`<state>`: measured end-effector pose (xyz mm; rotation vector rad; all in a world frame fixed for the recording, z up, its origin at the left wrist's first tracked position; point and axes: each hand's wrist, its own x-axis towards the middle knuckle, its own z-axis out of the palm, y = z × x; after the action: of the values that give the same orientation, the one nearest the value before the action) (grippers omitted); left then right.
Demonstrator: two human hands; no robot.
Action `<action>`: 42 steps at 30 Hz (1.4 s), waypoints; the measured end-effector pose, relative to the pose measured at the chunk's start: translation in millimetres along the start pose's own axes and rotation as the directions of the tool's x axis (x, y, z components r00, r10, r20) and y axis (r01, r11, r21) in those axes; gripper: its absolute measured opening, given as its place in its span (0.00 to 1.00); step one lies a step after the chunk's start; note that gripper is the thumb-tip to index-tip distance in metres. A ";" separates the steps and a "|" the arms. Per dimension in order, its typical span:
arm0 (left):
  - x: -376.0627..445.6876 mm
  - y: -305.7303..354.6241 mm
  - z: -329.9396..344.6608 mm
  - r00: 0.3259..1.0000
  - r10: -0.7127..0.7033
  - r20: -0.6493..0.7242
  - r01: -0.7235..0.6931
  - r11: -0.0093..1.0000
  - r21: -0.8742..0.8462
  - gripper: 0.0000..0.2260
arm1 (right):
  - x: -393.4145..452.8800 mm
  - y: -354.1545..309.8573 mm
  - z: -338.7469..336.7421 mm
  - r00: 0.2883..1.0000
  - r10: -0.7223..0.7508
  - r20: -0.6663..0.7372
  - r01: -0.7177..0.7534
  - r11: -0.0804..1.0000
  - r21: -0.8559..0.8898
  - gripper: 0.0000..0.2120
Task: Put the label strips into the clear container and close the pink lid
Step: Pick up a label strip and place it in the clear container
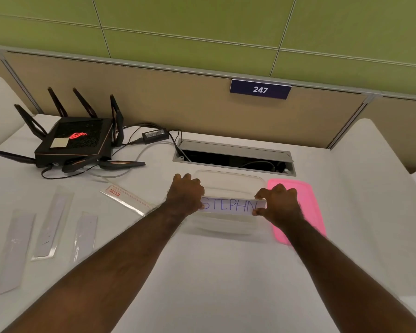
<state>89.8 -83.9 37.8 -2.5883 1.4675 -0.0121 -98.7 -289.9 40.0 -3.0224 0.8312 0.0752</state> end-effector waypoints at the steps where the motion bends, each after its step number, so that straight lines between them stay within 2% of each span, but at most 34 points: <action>1: 2.0 1.1 2.0 1.000 0.003 0.013 -0.004 0.999 0.034 0.21 | 2.3 -2.0 2.6 1.000 -0.016 0.013 0.016 0.999 -0.028 0.26; 5: 9.6 6.2 4.4 0.994 -0.031 0.109 0.018 0.993 0.114 0.21 | 14.2 -11.3 10.3 0.994 -0.071 0.086 0.082 0.989 -0.126 0.24; 11: 16.0 15.9 4.5 0.987 -0.059 0.147 0.034 0.985 0.167 0.11 | 29.9 -25.7 21.1 0.970 -0.119 0.212 0.192 0.910 -0.369 0.25; 14: 18.4 16.6 2.5 0.985 -0.078 0.153 0.050 0.983 0.178 0.08 | 36.2 -31.0 21.6 0.968 -0.101 0.229 0.189 0.895 -0.404 0.26; 20: 18.7 24.0 1.6 0.970 -0.120 0.213 0.069 0.971 0.230 0.10 | 39.3 -39.4 23.0 0.961 -0.090 0.261 0.197 0.886 -0.419 0.22; 23: 16.6 25.8 3.9 0.970 -0.120 0.210 0.077 0.976 0.203 0.09 | 38.0 -41.8 21.9 0.958 -0.095 0.270 0.206 0.884 -0.421 0.21; 26: 13.8 22.0 3.8 0.989 -0.081 0.122 0.066 0.990 0.122 0.07 | 37.5 -43.3 16.9 0.951 -0.105 0.291 0.218 0.895 -0.389 0.26; 29: 10.1 15.7 -0.5 0.997 -0.017 -0.080 0.017 1.000 -0.006 0.06 | 39.7 -48.0 3.8 0.963 -0.119 0.242 0.186 0.942 -0.278 0.25; 32: 4.2 -1.6 -8.1 0.947 -0.069 -0.314 0.024 0.989 -0.144 0.12 | 46.0 -60.5 -16.9 0.985 -0.131 0.111 0.146 0.980 -0.136 0.22; 34: -3.0 -22.0 -10.7 0.903 -0.151 -0.401 0.053 0.968 -0.244 0.13 | 50.8 -75.5 -30.4 0.988 -0.156 0.016 0.157 0.985 -0.073 0.20; 37: -18.3 -60.7 -7.0 0.877 -0.257 -0.406 0.144 0.947 -0.287 0.14 | 56.4 -108.3 -44.6 0.972 -0.218 -0.092 0.217 0.976 -0.016 0.18; 42: -48.1 -128.4 26.2 0.881 -0.358 -0.310 0.285 0.924 -0.255 0.17 | 60.3 -182.5 -46.0 0.927 -0.346 -0.143 0.363 0.923 0.124 0.18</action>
<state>176.5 25.4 34.6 -3.1011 1.1546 -0.4105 48.4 -164.7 81.8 -2.9989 0.2628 -0.1626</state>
